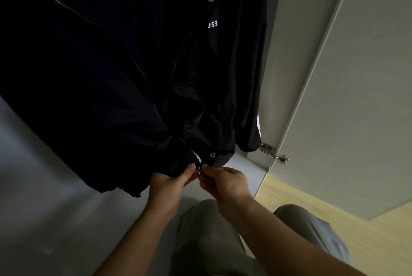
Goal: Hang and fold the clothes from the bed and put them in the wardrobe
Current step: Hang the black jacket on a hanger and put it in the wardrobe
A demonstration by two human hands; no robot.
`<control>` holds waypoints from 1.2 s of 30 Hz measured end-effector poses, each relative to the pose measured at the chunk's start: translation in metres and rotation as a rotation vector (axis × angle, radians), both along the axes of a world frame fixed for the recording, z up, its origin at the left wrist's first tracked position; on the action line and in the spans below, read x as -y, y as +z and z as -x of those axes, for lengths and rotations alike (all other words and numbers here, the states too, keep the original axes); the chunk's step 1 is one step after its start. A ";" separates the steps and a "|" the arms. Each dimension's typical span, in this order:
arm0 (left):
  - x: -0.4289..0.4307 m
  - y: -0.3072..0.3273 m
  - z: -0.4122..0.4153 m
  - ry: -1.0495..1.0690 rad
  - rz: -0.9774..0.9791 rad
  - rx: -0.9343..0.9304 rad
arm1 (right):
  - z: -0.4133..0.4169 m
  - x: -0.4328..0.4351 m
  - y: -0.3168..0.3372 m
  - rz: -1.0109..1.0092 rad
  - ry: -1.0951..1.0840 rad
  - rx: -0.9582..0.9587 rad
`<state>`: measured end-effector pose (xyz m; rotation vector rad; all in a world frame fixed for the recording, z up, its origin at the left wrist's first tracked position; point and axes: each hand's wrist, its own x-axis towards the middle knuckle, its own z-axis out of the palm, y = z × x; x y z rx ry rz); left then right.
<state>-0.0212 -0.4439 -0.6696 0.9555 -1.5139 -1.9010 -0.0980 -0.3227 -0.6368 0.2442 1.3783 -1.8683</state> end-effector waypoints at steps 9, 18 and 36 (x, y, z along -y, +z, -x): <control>0.001 0.006 -0.004 -0.032 0.275 0.214 | -0.004 0.002 0.000 -0.057 -0.009 -0.009; 0.016 0.022 -0.008 -0.134 0.463 0.332 | -0.008 0.008 0.001 -0.070 0.034 0.001; 0.029 -0.015 -0.022 -0.224 0.494 0.351 | -0.024 0.025 -0.019 -0.252 0.330 0.050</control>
